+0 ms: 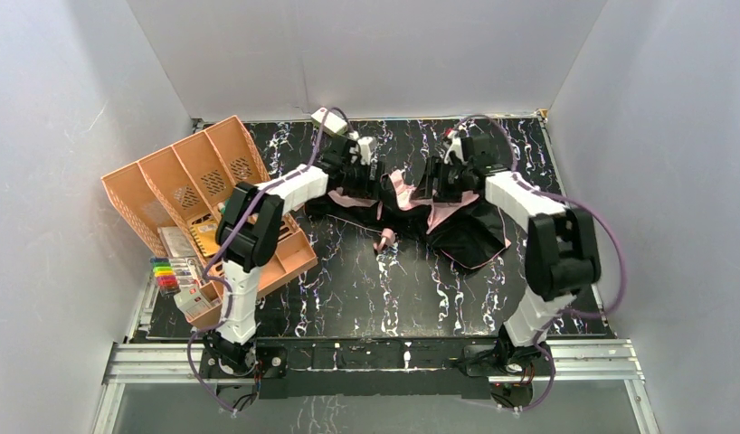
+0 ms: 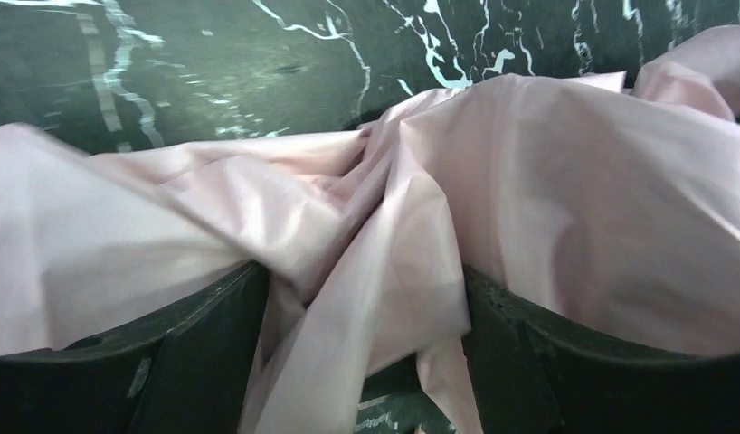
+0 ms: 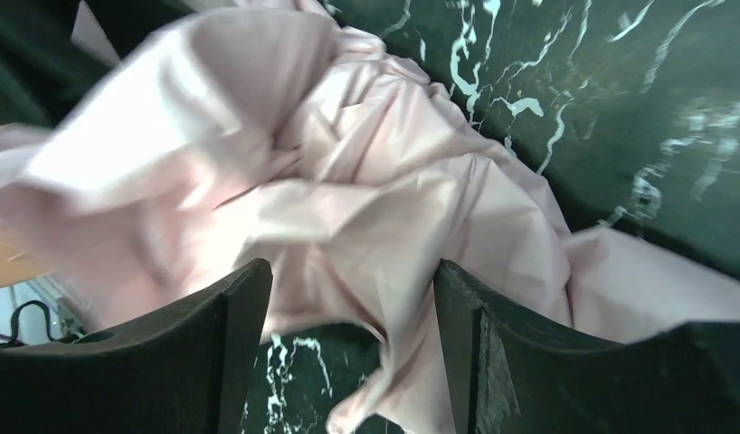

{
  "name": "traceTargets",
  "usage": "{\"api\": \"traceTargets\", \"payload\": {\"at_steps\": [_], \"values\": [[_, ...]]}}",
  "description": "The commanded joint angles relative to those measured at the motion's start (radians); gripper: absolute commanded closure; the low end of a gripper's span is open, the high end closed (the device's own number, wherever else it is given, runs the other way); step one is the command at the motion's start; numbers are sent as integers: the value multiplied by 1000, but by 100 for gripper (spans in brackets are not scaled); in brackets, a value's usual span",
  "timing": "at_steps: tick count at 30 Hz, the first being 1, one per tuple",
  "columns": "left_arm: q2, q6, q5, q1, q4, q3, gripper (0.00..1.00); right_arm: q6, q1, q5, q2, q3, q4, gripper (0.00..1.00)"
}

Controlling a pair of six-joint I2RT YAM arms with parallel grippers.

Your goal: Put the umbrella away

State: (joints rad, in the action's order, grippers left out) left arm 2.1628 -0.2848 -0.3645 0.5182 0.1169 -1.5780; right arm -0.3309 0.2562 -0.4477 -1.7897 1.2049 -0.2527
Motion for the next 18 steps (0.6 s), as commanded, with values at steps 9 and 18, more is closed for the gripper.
{"api": "traceTargets", "payload": {"at_steps": [9,18], "values": [[-317,49,74,-225,108,22,24,40,-116,536,436,-52,-131,30],[-188,7,177,-280,136,31,50,-6,-321,509,343,-103,-136,67]]}}
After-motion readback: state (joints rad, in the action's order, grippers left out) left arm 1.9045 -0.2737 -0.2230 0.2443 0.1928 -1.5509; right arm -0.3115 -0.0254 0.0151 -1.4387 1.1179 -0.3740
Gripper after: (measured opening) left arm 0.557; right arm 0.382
